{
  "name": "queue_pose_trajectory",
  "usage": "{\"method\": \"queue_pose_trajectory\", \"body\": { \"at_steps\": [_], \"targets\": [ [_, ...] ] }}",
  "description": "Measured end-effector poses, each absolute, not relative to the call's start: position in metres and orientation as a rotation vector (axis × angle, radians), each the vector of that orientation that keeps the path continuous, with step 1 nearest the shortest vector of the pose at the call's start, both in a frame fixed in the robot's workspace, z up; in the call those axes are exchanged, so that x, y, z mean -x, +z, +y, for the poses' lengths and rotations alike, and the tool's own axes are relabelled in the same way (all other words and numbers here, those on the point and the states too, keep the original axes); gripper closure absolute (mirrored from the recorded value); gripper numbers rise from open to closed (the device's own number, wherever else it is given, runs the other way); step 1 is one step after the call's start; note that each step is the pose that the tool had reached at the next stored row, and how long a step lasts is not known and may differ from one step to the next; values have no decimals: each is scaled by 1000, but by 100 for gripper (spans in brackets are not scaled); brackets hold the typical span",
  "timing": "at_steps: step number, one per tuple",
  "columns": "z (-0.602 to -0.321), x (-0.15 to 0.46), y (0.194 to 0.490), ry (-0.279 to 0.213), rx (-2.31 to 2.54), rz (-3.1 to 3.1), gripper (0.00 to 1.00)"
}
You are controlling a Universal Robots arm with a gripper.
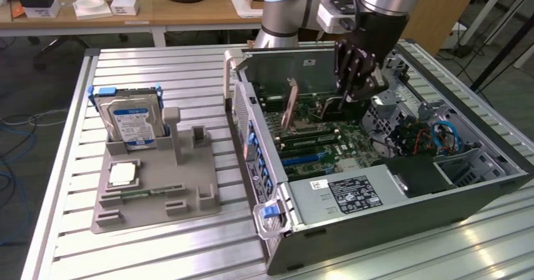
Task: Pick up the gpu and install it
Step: 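Insert the gpu into the slot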
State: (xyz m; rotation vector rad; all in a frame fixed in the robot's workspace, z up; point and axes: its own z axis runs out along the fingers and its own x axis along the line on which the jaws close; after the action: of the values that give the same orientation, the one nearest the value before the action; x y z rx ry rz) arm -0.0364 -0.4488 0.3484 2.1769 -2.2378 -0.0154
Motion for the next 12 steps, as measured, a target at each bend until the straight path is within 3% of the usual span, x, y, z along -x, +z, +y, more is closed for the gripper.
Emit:
{"method": "queue_pose_trajectory", "body": {
  "at_steps": [12],
  "targets": [
    [-451,44,334,-14,-2189,-2226,74]
  ]
}}
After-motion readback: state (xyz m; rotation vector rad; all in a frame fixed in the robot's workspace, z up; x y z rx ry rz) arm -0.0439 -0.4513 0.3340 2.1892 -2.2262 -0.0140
